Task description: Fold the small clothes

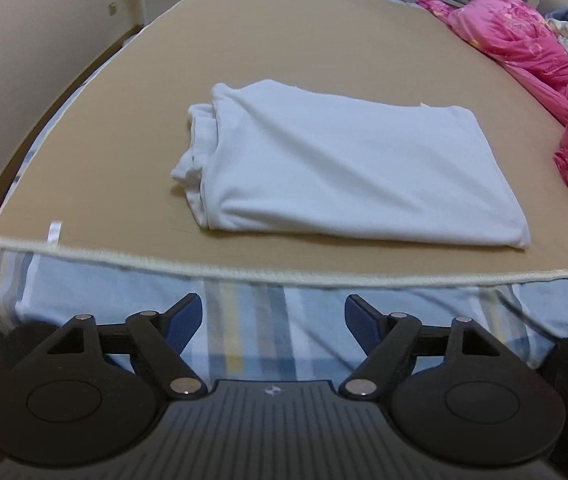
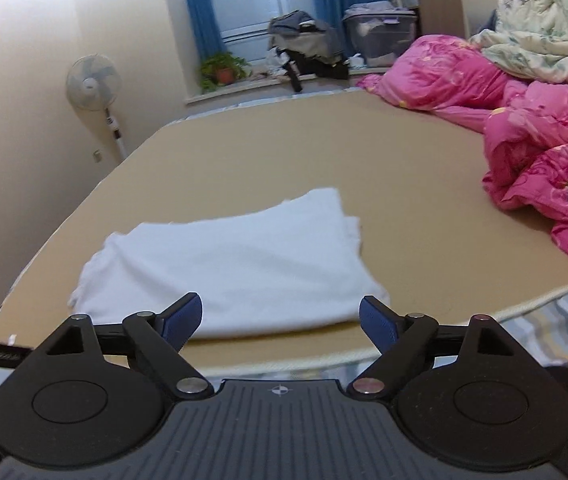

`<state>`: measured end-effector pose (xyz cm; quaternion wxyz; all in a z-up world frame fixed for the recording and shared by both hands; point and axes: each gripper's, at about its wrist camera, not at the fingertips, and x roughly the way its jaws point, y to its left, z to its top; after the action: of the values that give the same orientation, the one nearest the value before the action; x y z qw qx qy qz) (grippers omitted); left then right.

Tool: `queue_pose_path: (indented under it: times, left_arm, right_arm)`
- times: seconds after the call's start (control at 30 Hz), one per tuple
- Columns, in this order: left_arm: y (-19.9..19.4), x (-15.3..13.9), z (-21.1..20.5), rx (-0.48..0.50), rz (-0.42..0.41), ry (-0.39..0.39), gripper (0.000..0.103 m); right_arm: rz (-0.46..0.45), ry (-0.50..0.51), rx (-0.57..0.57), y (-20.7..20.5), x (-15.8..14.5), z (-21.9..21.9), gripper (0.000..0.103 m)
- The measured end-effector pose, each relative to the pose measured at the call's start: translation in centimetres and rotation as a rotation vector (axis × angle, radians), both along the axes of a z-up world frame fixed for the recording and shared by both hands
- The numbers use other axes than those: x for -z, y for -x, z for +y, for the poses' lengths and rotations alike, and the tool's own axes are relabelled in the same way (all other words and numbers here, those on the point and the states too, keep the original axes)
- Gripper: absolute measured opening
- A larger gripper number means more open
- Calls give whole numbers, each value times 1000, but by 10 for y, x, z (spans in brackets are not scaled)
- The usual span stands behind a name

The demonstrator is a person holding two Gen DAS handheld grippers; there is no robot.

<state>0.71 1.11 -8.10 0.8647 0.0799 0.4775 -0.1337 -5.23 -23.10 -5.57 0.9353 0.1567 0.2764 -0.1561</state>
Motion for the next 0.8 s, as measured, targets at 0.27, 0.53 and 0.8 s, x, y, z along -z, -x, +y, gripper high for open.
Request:
queue_pose_path:
  times: [0.27, 0.53, 0.8]
  left_arm:
    - [42, 7, -1, -17, -81, -123, 83]
    - [41, 0, -1, -30, -94, -117, 83]
    - [35, -4, -8, -43, -90, -116, 83]
  right_arm:
    - [17, 54, -72, 25, 7, 43, 87]
    - [1, 90, -75, 30, -1, 47, 88]
    - [35, 40, -54, 28, 7, 36, 88]
